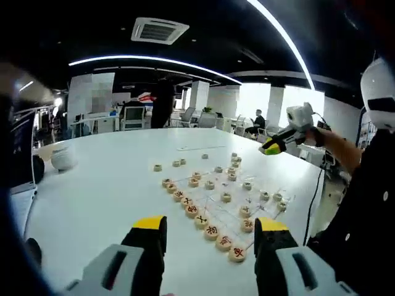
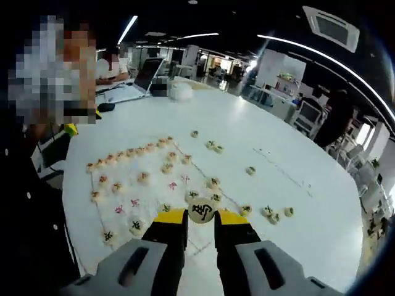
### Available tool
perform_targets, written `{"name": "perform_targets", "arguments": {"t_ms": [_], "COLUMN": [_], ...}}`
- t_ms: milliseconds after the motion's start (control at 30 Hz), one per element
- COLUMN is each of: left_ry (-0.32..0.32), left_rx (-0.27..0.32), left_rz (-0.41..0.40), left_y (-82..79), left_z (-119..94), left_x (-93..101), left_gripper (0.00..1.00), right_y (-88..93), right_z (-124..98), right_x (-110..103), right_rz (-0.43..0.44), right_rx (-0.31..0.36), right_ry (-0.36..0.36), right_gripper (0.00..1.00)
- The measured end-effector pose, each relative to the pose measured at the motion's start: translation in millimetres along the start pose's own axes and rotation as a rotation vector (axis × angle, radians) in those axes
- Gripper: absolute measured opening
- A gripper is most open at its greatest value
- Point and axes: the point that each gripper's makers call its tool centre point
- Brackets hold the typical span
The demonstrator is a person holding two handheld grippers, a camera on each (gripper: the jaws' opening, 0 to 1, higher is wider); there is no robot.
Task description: Pick up the chess pieces one by one and place each piece onto its starting position on the chessboard, setting the pieces on their correct points until all the chess pieces are arranged in the starting layout
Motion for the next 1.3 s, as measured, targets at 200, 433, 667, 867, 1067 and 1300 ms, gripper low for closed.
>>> {"name": "perform_targets", "arguments": {"t_ms": [200, 433, 667, 867, 1067, 1300], "left_ry": [0.012, 0.044, 0.038, 0.006, -0.021, -0.041], "left_rx": [-0.025, -0.049, -0.041, -0.04, -0.038, -0.035], "left_rz": [-0.007, 0.019, 0.015, -0.002, -0.015, -0.026], "left_y": [1.1, -1.6, -3.3, 2.0, 5.8, 7.9], "left_z": [8, 17, 13, 3, -6, -11], "left_x": [2.0, 11.1, 12.8, 5.6, -2.1, -8.1], "left_gripper": [0.58, 0.58, 0.58, 0.58, 0.58, 0.58], "right_y": [35.2, 39.2, 28.4, 20.7, 20.0, 28.3], "right_z": [-37, -48, -33, -2, 32, 66], "right_x": [-18, -14, 4, 25, 45, 63], "right_rz": [0.079, 0.11, 0.069, 0.037, 0.009, 0.021], "right_rx": [0.047, 0.078, 0.057, 0.016, -0.053, -0.118], "right_ry": [0.11, 0.163, 0.147, 0.098, 0.071, 0.044], "right_gripper": [0.19, 0.19, 0.19, 0.19, 0.19, 0.19]}}
Point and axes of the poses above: the point that each gripper's makers call its tool centre point, and the gripper's own axes: z roughly forward along the fingers, x roughly to its right, y roughly out of its underside, and after that the axes turned 10 degrees about -y, right-handed
